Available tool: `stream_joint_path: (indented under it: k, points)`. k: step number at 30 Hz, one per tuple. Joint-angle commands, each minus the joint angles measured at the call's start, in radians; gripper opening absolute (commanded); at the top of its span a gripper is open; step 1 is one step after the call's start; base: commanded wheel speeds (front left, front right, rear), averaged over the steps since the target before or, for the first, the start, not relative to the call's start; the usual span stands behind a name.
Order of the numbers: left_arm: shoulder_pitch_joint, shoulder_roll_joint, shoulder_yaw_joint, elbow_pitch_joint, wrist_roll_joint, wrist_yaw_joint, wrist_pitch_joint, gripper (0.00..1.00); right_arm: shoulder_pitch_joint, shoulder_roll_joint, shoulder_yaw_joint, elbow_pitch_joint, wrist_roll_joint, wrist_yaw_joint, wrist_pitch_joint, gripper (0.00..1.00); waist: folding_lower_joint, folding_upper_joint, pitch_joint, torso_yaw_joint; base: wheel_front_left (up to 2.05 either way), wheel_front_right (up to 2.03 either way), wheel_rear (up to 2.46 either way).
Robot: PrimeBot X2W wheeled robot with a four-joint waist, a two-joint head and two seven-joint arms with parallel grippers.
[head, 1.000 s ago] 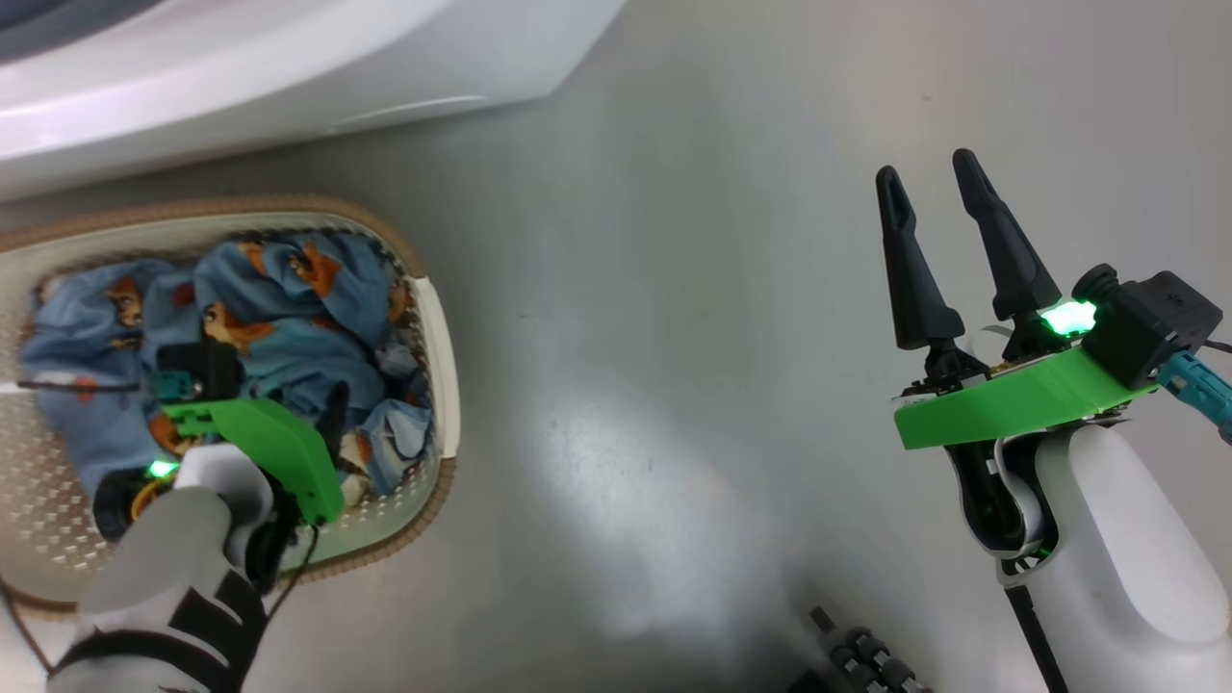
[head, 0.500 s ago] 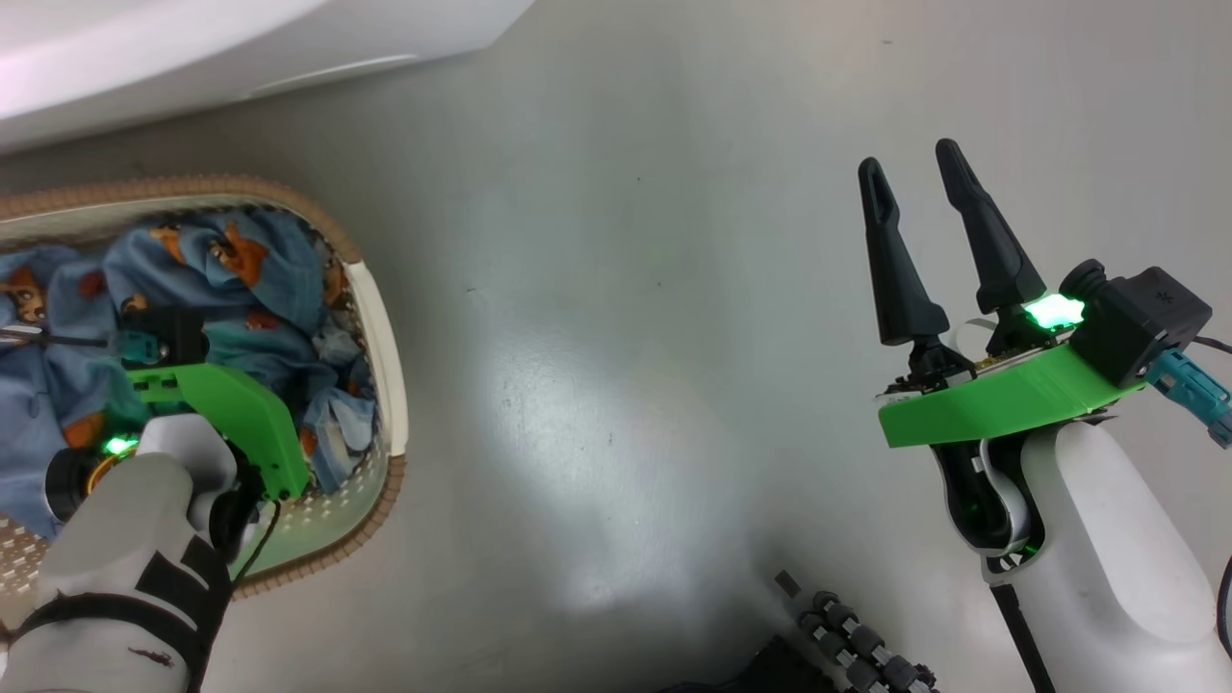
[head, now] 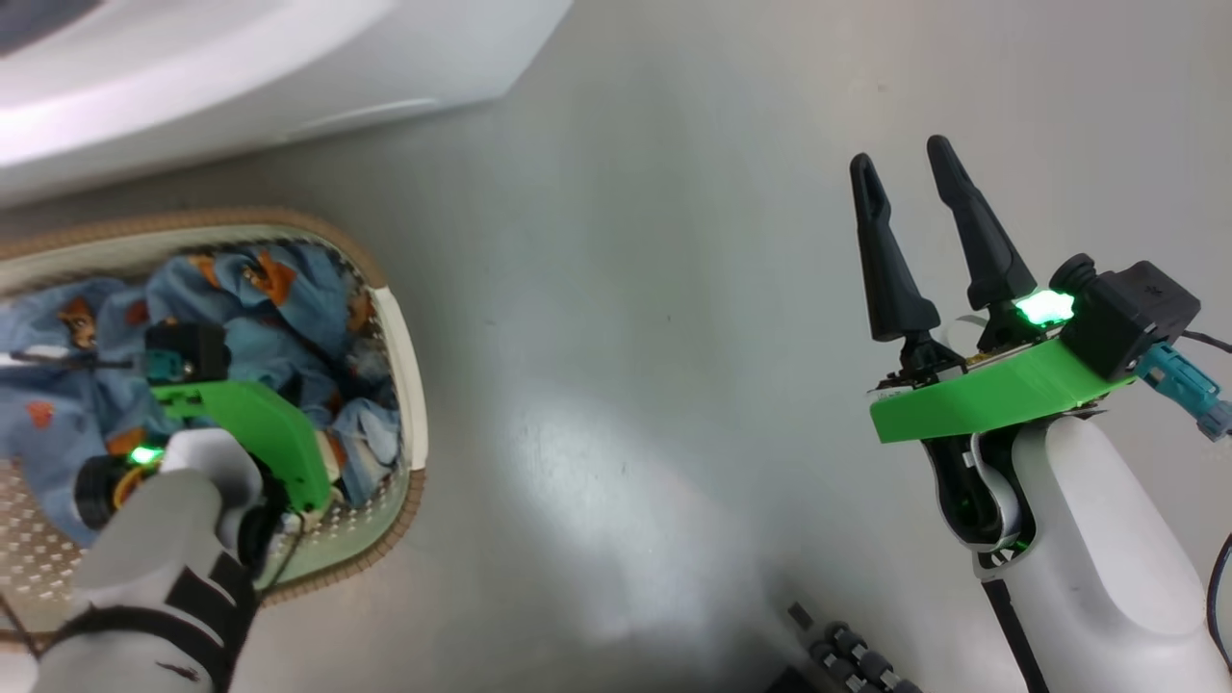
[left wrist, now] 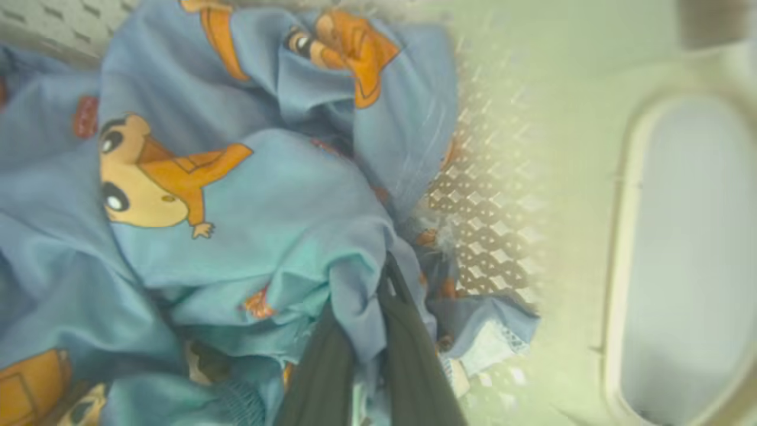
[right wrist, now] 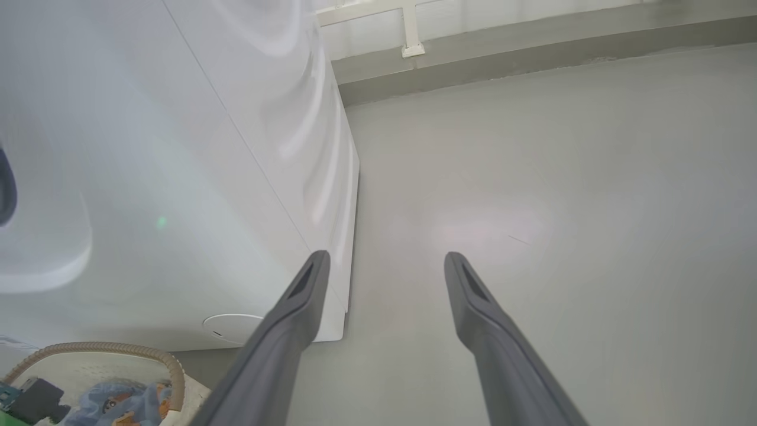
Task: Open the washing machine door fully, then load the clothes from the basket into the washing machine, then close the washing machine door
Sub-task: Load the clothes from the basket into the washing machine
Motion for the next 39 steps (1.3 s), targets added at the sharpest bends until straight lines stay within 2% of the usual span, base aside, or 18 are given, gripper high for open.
stream_joint_path:
  k: [1,12,26,34,39]
  points:
    - [0.045,0.016,0.011,-0.018,-0.007,-0.005,-0.026,0.0,0.02,-0.005,0.024,-0.011,-0.005,0.006,-0.008,1.0,0.0,-0.0001,-0.053,0.021,0.0,0.0,0.0]
    - [0.216,0.005,-0.046,-0.163,-0.103,-0.006,-0.147,0.0,0.057,-0.037,0.03,0.039,0.023,0.006,-0.008,1.0,0.0,-0.0001,-0.274,0.084,0.0,0.0,0.0]
    - [0.319,0.018,-0.099,-0.289,-0.174,-0.006,-0.272,0.0,0.13,-0.066,0.033,0.086,0.061,0.006,-0.008,1.0,0.0,-0.0001,-0.509,0.135,0.0,0.0,0.0]
    - [0.378,0.036,-0.055,-0.373,-0.165,-0.003,-0.295,0.0,0.192,-0.088,0.04,0.111,0.085,0.006,-0.008,1.0,0.0,-0.0001,-0.652,0.154,0.0,0.0,0.0]
    - [0.439,0.052,0.033,-0.499,-0.11,0.033,-0.295,0.0,0.228,-0.102,0.045,0.12,0.098,0.006,-0.008,1.0,0.0,-0.0001,-0.717,0.166,0.0,0.0,0.0]
